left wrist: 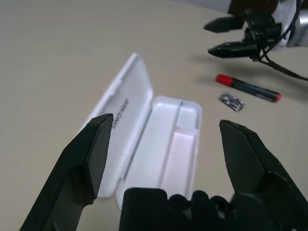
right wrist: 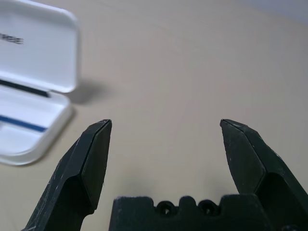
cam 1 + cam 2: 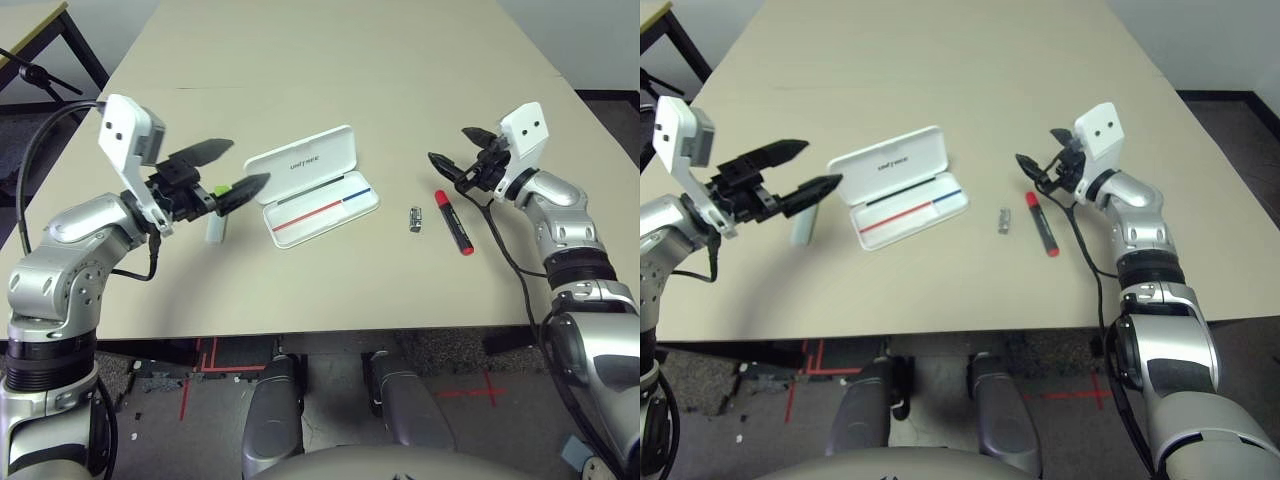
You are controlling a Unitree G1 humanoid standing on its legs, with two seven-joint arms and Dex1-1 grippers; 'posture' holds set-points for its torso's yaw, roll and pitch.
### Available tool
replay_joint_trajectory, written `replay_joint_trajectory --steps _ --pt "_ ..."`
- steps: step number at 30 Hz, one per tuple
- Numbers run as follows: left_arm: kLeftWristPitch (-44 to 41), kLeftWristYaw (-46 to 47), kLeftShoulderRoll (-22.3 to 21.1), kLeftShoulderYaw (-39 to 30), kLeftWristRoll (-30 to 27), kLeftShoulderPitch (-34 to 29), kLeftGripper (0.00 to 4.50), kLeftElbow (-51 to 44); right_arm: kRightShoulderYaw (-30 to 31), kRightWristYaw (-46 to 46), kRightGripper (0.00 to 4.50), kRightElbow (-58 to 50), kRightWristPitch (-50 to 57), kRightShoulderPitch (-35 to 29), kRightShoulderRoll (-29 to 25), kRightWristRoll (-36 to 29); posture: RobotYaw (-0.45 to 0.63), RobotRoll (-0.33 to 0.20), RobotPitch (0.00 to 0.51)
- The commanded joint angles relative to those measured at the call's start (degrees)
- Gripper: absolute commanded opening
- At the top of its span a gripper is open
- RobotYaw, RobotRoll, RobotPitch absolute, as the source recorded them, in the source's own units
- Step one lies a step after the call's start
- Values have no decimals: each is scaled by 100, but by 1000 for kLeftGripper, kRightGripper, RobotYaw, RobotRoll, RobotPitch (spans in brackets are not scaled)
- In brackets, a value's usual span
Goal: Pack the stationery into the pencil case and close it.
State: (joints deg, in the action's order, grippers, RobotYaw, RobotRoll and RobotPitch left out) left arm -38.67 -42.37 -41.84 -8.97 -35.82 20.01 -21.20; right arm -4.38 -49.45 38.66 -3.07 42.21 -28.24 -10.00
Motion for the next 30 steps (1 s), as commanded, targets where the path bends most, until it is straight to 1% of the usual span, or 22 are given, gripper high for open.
replay_joint_trajectory --steps 1,2,6,9,14,22,30 --pt "-176 -133 -81 383 52 103 4459 -176 169 -374 4500 -503 407 -228 -49 -110 -26 0 167" --pt "-206 -127 -76 484 107 115 4459 -172 188 -442 4500 -605 497 -273 -64 -131 -26 0 167" --pt "-3 -119 -55 1221 780 176 4459 17 258 -682 4500 -1042 838 -463 -130 -193 -41 0 162" --pt "59 -171 65 1424 935 303 4459 130 263 -783 4500 -1312 1059 -563 -165 -233 -51 0 159" --pt "227 -291 119 1809 1329 431 4459 395 275 -932 4500 -1700 1385 -704 -243 -304 -68 0 158" --pt "320 -407 314 2140 1697 563 4459 751 303 -1184 4500 -2295 1896 -944 -419 -461 -87 0 160" --pt "256 -361 528 2607 2279 686 4459 1139 304 -1139 4500 -2510 2034 -1040 -478 -499 -104 0 162"
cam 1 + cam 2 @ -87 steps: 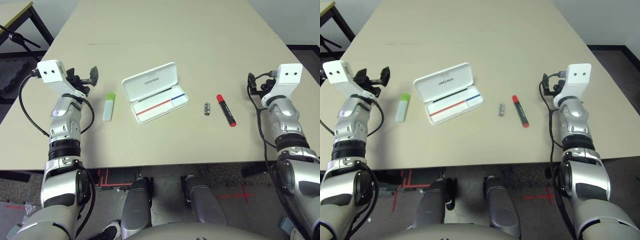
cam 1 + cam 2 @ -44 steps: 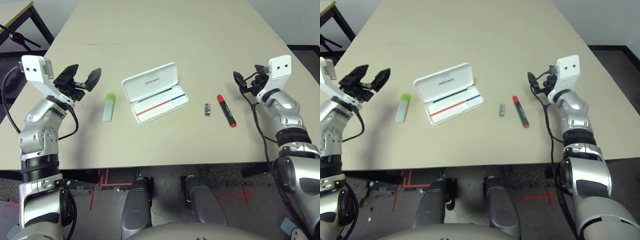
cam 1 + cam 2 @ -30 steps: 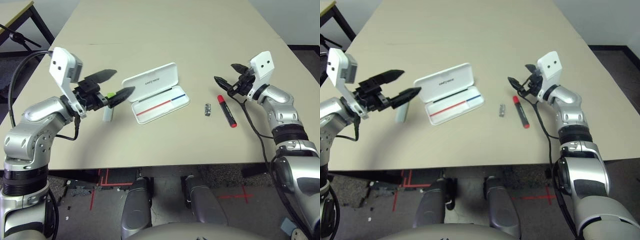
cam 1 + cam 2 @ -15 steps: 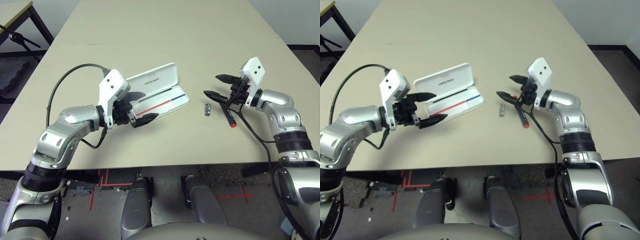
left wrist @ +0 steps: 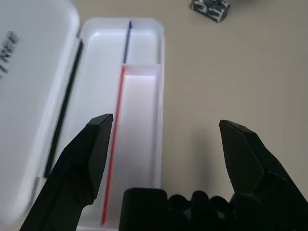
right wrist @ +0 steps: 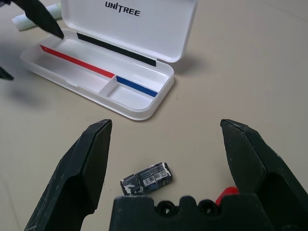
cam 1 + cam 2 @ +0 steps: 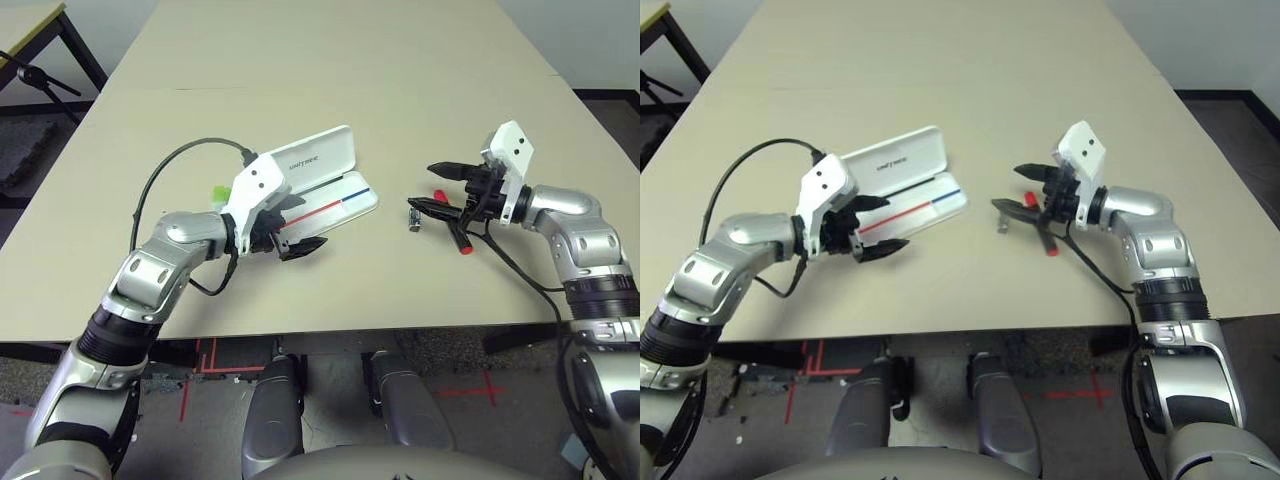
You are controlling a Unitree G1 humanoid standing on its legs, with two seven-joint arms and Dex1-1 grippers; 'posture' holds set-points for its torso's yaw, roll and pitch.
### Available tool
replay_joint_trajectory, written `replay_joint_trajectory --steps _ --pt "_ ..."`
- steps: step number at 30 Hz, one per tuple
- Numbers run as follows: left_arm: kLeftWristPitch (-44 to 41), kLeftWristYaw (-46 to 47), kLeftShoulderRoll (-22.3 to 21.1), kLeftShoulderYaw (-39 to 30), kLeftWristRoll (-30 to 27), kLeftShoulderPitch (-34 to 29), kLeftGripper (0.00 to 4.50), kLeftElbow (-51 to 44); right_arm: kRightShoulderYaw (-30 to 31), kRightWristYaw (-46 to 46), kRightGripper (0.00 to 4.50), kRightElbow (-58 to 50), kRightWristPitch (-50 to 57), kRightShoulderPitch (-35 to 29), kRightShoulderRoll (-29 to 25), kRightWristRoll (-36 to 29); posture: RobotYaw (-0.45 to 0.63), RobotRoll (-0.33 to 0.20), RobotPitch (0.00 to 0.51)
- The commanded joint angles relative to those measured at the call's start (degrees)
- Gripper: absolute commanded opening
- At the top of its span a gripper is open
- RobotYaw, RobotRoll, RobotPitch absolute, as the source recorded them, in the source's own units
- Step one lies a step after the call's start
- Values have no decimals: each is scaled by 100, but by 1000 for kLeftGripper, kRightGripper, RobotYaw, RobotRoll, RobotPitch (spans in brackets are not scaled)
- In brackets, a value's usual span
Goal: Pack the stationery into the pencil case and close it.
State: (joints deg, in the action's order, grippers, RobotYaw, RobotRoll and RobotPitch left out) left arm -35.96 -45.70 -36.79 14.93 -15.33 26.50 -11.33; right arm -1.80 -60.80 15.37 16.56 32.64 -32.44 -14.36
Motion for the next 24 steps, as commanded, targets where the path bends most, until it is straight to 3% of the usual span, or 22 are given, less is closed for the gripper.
replay_joint_trajectory --steps 1,20,23,24 --pt "-10 -40 30 255 289 41 4459 191 46 3 4500 -195 76 -93 -61 -67 -107 0 162" --pt "-145 -391 167 406 509 70 4459 506 107 -260 4500 -830 772 -428 -335 -472 -125 0 163" --pt "-161 -423 172 391 507 75 3842 510 125 -253 4500 -942 887 -453 -357 -516 -124 0 164" --pt "-155 -429 172 382 512 79 3456 520 127 -245 4500 -953 901 -453 -357 -521 -123 0 165"
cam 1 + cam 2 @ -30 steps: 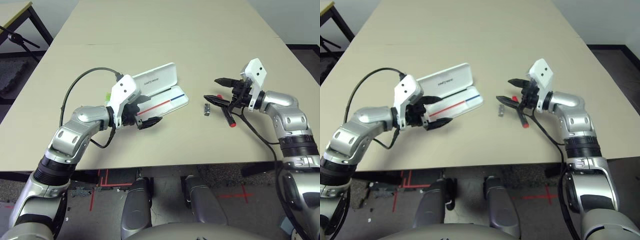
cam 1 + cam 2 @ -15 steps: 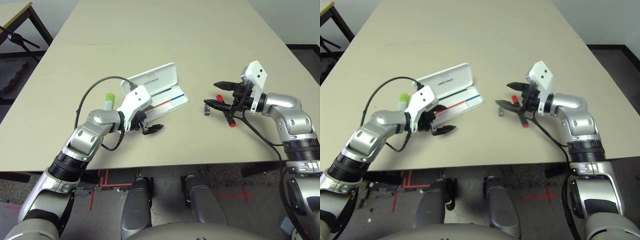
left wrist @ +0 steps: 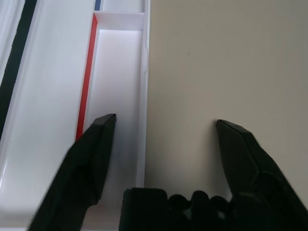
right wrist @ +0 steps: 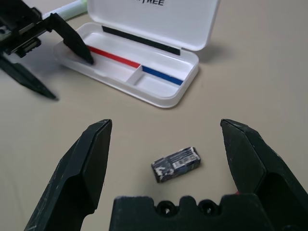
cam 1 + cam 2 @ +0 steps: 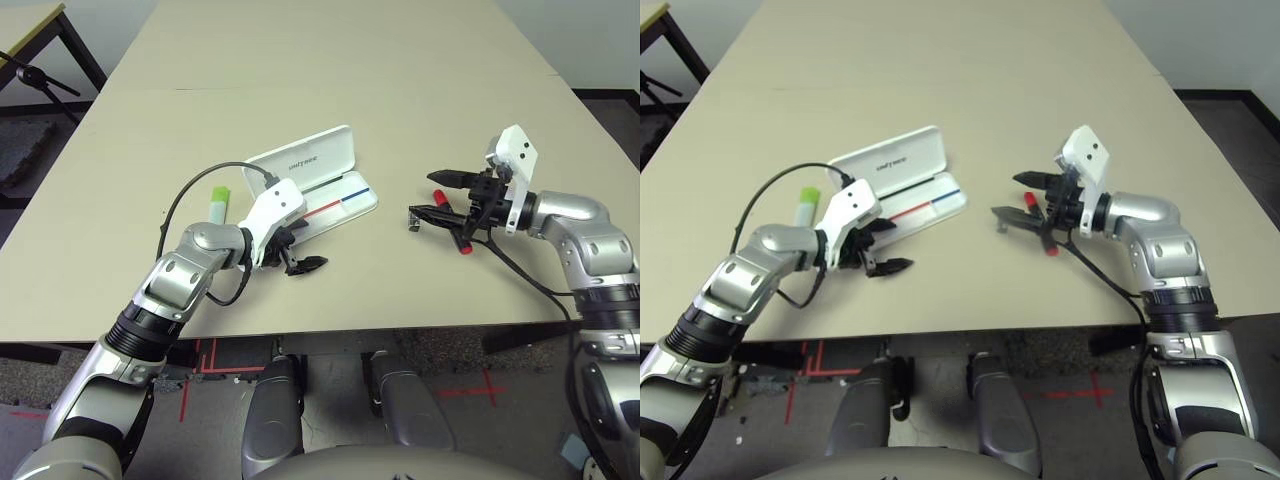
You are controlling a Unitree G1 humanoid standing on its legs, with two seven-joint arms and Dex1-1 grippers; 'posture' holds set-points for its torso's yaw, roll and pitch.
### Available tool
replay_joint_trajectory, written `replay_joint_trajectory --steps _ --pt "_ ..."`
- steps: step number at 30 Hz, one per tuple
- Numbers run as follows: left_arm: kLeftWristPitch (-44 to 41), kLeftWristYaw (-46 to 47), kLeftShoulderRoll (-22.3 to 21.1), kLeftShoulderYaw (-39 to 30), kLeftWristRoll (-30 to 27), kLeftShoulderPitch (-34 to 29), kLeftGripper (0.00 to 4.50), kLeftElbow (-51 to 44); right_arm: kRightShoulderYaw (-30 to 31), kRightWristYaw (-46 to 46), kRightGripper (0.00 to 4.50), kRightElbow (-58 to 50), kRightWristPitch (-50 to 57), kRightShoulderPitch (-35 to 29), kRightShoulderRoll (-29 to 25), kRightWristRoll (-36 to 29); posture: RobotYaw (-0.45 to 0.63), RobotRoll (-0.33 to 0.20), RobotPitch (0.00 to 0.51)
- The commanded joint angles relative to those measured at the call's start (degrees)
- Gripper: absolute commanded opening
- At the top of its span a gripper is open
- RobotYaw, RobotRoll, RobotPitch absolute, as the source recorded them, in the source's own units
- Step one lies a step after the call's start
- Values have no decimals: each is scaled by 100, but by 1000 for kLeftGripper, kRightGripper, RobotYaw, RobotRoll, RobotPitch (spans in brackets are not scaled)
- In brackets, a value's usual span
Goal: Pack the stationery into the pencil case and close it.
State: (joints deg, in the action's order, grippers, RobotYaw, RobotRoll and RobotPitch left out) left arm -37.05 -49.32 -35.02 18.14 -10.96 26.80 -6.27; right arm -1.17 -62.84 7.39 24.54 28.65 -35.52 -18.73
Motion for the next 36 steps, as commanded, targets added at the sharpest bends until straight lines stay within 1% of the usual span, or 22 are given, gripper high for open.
replay_joint_trajectory --steps 1,2,3,9,13,17,21,24,31,36 --pt "4 -42 11 33 92 53 3095 47 70 -34 4500 -167 113 -57 -50 -91 -123 0 165" --pt "47 -21 26 9 106 62 2758 85 77 -33 4500 -174 118 -60 -52 -100 -122 0 165" --pt "82 -11 36 -8 117 69 2291 123 86 -41 4500 -191 129 -67 -55 -114 -122 0 165" --pt "194 -146 -76 7 188 27 19 153 117 -209 4500 -402 336 -136 -103 -308 -115 0 163" --pt "435 -329 -268 41 284 17 19 58 191 -469 4500 -739 713 -294 -229 -559 -115 0 163" --pt "704 -662 -546 40 288 -1 19 -124 297 -628 4500 -934 952 -429 -373 -672 -105 0 161" --pt "1216 -1099 -840 -3 248 -114 19 -212 344 -653 4500 -944 1009 -433 -421 -691 -96 0 161" --pt "1594 -1348 -973 -42 256 -184 19 -157 376 -682 4500 -941 1028 -420 -446 -702 -91 0 161" --pt "2549 -1780 -1143 -102 294 -371 19 173 466 -739 4500 -901 1004 -398 -495 -653 -82 0 160" --pt "2737 -1850 -1160 -128 307 -432 19 289 522 -737 4500 -845 968 -341 -506 -618 -80 0 159"
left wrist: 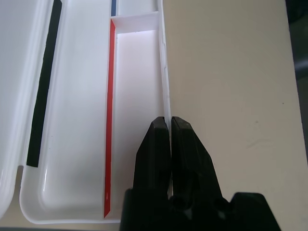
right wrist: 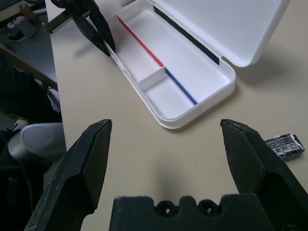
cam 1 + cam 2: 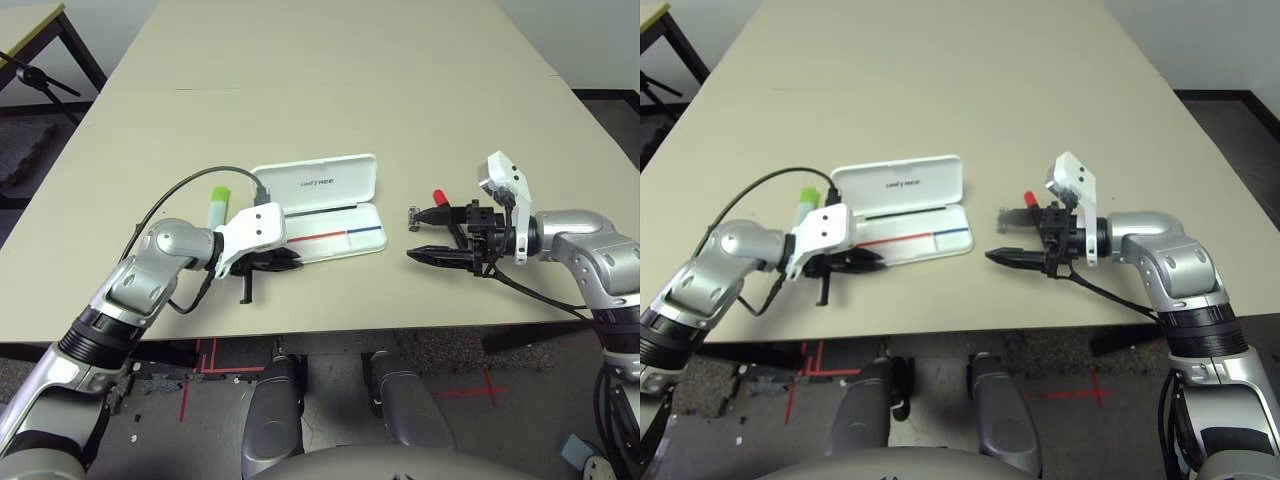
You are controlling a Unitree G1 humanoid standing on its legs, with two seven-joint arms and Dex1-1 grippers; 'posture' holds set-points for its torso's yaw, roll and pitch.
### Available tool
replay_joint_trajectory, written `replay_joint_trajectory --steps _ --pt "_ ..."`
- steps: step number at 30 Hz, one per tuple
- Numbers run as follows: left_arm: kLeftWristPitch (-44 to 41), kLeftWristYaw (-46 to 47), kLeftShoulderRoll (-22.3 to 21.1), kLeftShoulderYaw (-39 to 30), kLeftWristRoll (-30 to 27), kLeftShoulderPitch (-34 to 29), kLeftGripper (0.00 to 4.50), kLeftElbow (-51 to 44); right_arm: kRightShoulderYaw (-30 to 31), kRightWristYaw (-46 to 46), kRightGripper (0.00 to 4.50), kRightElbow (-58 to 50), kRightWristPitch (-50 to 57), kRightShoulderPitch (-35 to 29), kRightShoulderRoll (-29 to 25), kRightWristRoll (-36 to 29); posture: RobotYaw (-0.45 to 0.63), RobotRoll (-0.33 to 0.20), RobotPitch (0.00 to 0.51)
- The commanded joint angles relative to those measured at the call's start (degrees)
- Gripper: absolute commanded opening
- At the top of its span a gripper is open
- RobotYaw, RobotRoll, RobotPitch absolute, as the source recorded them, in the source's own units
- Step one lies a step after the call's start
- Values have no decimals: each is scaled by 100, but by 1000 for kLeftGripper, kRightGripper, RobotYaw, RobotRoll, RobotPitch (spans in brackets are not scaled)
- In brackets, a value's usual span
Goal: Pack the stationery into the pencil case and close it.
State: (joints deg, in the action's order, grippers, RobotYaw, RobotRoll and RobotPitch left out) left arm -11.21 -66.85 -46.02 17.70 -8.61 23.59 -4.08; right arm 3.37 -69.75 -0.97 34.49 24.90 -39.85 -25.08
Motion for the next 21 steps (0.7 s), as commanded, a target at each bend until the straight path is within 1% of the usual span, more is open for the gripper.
replay_joint_trajectory --steps 1,12,21 --pt "199 -105 -62 -84 86 -127 19 98 81 -46 4500 9 -46 43 -75 29 -77 0 160" --pt "779 -325 -118 -112 243 -302 19 430 148 -31 4500 167 -217 75 -46 168 -74 0 166" --pt "1342 -341 -99 -83 438 -260 19 837 130 11 4500 160 -208 59 -34 181 -77 0 175"
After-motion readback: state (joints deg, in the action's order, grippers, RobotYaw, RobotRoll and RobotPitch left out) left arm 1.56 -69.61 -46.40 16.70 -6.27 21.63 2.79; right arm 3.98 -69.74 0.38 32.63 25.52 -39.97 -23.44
